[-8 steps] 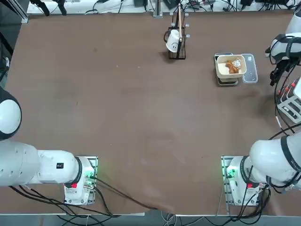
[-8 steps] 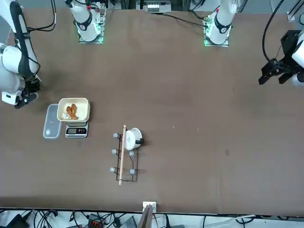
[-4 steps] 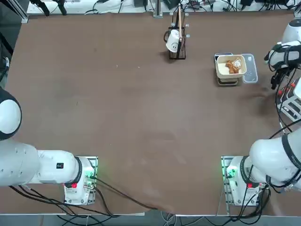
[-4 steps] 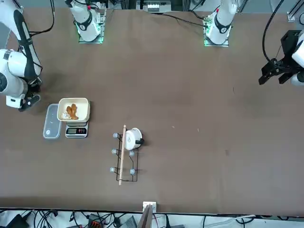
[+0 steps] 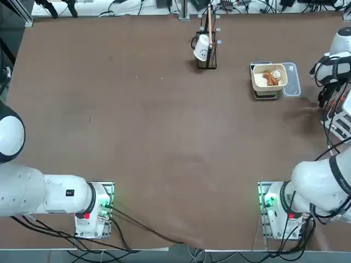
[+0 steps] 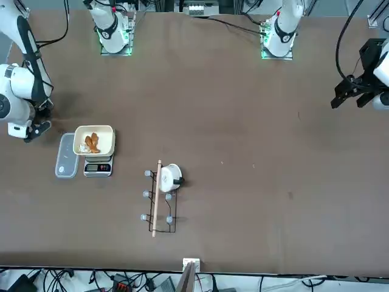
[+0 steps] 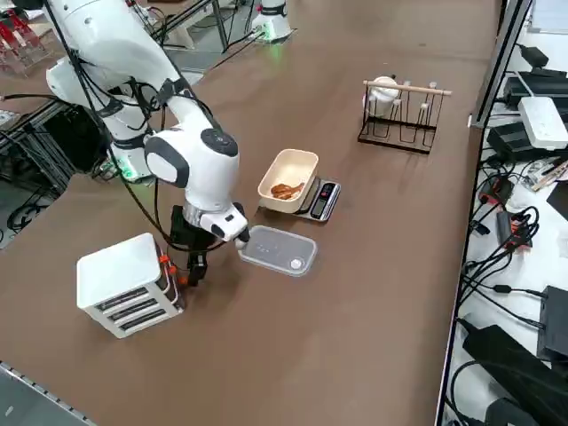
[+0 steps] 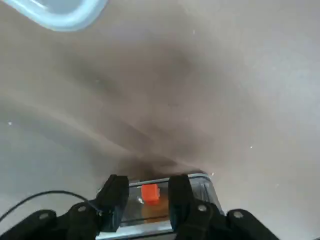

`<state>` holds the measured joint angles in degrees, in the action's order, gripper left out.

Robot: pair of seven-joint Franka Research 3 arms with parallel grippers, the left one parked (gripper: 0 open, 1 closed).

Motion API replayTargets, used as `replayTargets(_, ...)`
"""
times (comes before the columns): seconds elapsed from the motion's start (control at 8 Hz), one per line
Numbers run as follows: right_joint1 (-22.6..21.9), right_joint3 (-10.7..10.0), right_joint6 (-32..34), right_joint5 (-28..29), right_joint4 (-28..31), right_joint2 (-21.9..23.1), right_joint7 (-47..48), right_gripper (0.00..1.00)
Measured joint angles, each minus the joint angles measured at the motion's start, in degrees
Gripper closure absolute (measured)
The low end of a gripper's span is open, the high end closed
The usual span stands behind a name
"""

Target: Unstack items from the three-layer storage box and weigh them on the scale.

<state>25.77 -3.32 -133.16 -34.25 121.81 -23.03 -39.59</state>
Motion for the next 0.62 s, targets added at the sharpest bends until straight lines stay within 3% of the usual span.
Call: replayTargets(0.62, 0.89, 0.00, -0.87, -0.10, 0.01, -1.61, -0.03, 0.52)
